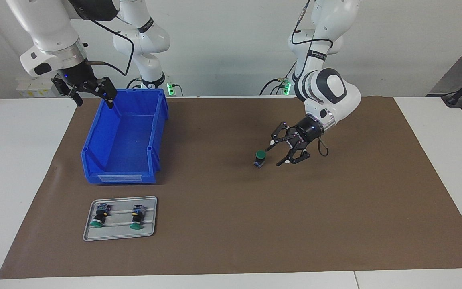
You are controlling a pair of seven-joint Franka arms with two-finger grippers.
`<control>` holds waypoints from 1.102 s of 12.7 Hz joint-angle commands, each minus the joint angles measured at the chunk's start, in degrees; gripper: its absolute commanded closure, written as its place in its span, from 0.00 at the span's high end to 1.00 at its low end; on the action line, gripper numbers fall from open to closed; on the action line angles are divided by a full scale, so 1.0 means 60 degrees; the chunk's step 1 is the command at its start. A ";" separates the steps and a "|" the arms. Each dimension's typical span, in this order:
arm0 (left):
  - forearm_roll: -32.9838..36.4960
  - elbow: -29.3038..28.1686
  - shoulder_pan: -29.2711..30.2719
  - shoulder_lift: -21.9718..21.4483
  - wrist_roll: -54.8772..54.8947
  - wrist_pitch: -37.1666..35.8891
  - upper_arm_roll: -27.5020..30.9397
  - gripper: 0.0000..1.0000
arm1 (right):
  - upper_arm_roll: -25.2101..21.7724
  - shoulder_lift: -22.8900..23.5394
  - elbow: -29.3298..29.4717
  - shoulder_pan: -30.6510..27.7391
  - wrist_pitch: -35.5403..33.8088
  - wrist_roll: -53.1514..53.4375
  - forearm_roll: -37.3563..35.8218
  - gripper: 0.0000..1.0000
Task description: Place and press button with both arms
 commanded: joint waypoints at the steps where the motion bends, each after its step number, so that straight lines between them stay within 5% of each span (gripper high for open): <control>1: 0.1748 0.0566 -0.0339 0.0002 -0.1677 0.0647 0.0026 0.57 | 0.0004 -0.0237 -0.0257 -0.0021 0.0045 -0.0049 0.0186 1.00; 10: 1.0098 0.1768 -0.0485 0.0133 -0.9117 -0.0419 0.0026 0.55 | -0.0010 -0.0237 -0.0257 -0.0021 0.0045 -0.0049 0.0200 1.00; 14: 1.2637 0.2136 -0.0909 0.0207 -1.2386 -0.1022 0.0026 0.50 | 0.0005 -0.0237 -0.0257 -0.0021 0.0045 -0.0049 0.0200 1.00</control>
